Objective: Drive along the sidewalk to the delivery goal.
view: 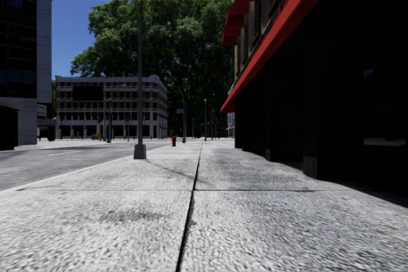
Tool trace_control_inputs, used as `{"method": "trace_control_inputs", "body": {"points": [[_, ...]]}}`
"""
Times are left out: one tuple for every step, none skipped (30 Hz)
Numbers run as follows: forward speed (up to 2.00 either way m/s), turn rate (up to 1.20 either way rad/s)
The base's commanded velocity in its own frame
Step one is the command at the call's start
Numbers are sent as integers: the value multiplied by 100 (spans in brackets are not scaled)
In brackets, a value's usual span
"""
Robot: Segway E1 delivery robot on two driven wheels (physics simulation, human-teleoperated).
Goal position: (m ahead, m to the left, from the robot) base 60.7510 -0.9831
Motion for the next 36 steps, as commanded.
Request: {"method": "trace_control_inputs", "body": {"points": [[200,0],[200,0],[200,0],[200,0],[200,0],[200,0],[200,0],[200,0],[200,0],[200,0],[200,0],[200,0],[200,0],[200,0],[200,0],[200,0],[200,0],[200,0],[200,0],[200,0],[200,0],[200,0],[200,0],[200,0],[200,0],[200,0],[200,0],[200,0],[200,0],[200,0],[200,0],[200,0],[200,0],[200,0],[200,0],[200,0]]}}
